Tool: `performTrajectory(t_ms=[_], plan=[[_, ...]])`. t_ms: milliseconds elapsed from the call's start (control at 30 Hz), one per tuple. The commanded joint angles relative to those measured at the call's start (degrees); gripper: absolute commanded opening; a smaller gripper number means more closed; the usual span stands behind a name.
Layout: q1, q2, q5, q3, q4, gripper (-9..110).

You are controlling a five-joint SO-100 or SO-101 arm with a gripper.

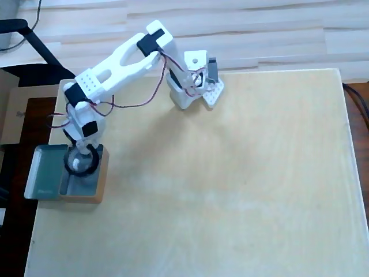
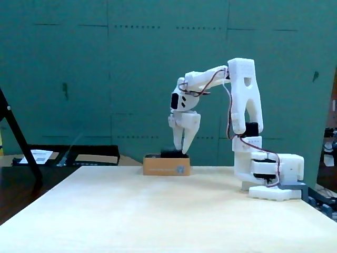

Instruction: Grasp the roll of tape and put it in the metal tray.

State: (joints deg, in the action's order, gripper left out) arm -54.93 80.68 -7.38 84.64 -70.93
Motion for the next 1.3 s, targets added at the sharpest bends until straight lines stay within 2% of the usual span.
performTrajectory(t_ms=[0, 400, 500, 633, 1067, 1267], plan=[[0.26, 2.37, 0.53, -0.44, 0.62, 7], [2.99, 3.34, 0.62, -1.05, 0.62, 5], [7.47, 3.34, 0.62, -2.02, 0.09, -1], [15.12, 3.43, 1.05, -3.08, -0.18, 0], [39.02, 3.87, 11.34, -13.62, -8.70, 0], [44.82, 16.08, 11.69, -10.63, -11.43, 0]])
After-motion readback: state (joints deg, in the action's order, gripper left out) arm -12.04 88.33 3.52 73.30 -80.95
